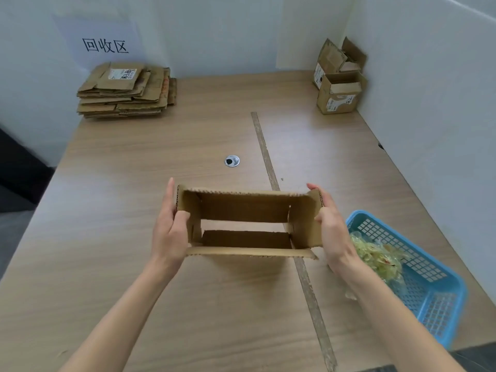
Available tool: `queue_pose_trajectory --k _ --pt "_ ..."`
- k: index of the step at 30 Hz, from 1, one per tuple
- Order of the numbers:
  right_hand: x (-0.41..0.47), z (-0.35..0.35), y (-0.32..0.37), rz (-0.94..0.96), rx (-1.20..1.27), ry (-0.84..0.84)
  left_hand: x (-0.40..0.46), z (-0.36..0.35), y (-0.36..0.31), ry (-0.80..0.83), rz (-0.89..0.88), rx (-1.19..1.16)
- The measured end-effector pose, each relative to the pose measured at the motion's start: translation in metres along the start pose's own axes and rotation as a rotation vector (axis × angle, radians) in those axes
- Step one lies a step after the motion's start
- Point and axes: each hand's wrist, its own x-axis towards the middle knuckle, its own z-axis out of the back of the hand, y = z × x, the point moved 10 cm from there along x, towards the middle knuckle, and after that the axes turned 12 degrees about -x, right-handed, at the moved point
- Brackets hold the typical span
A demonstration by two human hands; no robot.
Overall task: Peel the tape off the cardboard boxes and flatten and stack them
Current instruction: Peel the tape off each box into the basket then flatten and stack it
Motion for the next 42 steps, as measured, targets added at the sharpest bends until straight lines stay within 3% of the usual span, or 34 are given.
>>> queue_pose_trajectory --k 5,10,13,18,22,28,31,35,42 --pt "0.01 0.004 0.002 -0.113 0.384 0.036 -0.007 0.001 -0.038 0.107 -0.149 -0.102" --pt "0.004 0.003 -0.03 -0.227 0.393 -0.102 -0.032 -0.008 0.003 0.352 -0.065 0.019" --pt "-0.012 -0.018 -0.07 -0.343 0.215 -0.108 -0.053 -0.012 0.058 0.451 -0.002 0.393" --pt "-0.04 -0.068 -0.112 -0.329 -0.299 0.108 -0.085 -0.02 0.135 0.689 -0.129 0.958" --pt "-0.042 -0.079 -0.122 -0.243 -0.559 0.077 -0.087 -0.018 0.14 0.622 -0.23 0.94" --pt "-0.034 -0.1 -0.123 -0.112 -0.874 -0.017 -0.074 -0.012 0.153 0.56 -0.192 1.004" --pt "-0.022 -0.118 -0.124 0.016 -1.004 0.035 -0.069 -0.017 0.15 0.513 -0.237 1.04" --pt "-0.016 -0.152 -0.125 0.209 -1.074 0.203 -0.066 -0.018 0.155 0.485 -0.266 1.105" --pt "-0.014 -0.157 -0.133 0.198 -1.128 0.155 -0.066 -0.018 0.165 0.483 -0.316 1.107"
